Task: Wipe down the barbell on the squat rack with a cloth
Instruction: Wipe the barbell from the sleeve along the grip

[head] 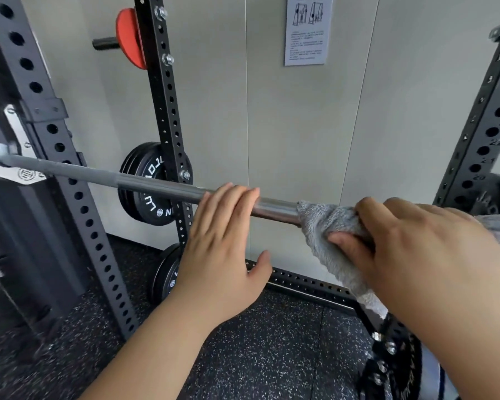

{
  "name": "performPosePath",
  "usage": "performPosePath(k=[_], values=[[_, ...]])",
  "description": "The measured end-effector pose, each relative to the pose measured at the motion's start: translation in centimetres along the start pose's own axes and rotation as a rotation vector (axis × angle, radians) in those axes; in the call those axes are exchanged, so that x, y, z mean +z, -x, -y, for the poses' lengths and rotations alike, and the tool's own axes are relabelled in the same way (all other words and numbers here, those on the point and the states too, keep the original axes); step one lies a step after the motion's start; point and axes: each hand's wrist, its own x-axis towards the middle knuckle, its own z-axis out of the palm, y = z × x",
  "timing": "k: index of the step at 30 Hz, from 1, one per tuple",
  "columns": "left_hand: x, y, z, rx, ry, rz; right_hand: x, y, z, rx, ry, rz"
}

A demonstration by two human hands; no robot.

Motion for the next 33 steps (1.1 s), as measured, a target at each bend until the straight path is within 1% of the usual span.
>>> performPosePath(k=[4, 8, 10, 13, 15, 18, 21, 23, 25, 27, 29, 30, 32, 33], values=[[-0.6, -0.1, 1.8, 0.081, -0.018, 0.01, -1.2, -0.3, 0.2, 0.006, -0.016, 0.049], [-0.8, -0.7, 4.0, 0.157, 0.01, -0.033, -1.7, -1.7, 0.6, 0.019, 0.018, 0.165], [-0.8, -1.0, 5.4, 0.181, 0.04, -0.061, -1.7, -2.8, 2.1, 0.032, 0.093, 0.26], [-0.9, -1.2, 7.7, 0.223, 0.059, -0.095, -0.3, -5.2, 6.4, -0.066, 0.15, 0.304], [-1.1, -1.2, 9.4, 0.22, 0.064, -0.11, 1.9, -7.4, 10.2, -0.116, 0.147, 0.288], [-1.4, -1.5, 12.0, 0.152, 0.069, -0.132, 4.5, -9.5, 14.0, -0.112, 0.168, 0.267], [-1.7, -2.2, 14.3, 0.134, 0.074, -0.145, 5.6, -9.0, 14.4, -0.055, 0.168, 0.153], [-1.8, -2.4, 15.3, 0.169, 0.075, -0.142, 5.8, -7.4, 13.9, -0.049, 0.148, 0.058], [-1.9, -2.4, 16.3, 0.215, 0.084, -0.132, 5.8, -6.1, 13.4, 0.013, 0.156, -0.055], [-2.1, -2.4, 17.3, 0.245, 0.084, -0.12, 5.8, -5.7, 13.4, 0.079, 0.188, -0.096], [-2.3, -2.3, 18.3, 0.255, 0.095, -0.107, 5.9, -6.6, 13.7, 0.125, 0.207, -0.045], [-2.4, -2.3, 18.6, 0.258, 0.103, -0.102, 5.7, -7.6, 14.0, 0.152, 0.225, 0.028], [-2.3, -2.4, 18.5, 0.249, 0.112, -0.094, 4.7, -9.4, 14.4, 0.196, 0.341, 0.248], [-2.1, -2.3, 18.1, 0.235, 0.109, -0.088, 4.0, -10.4, 14.4, 0.218, 0.333, 0.364]])
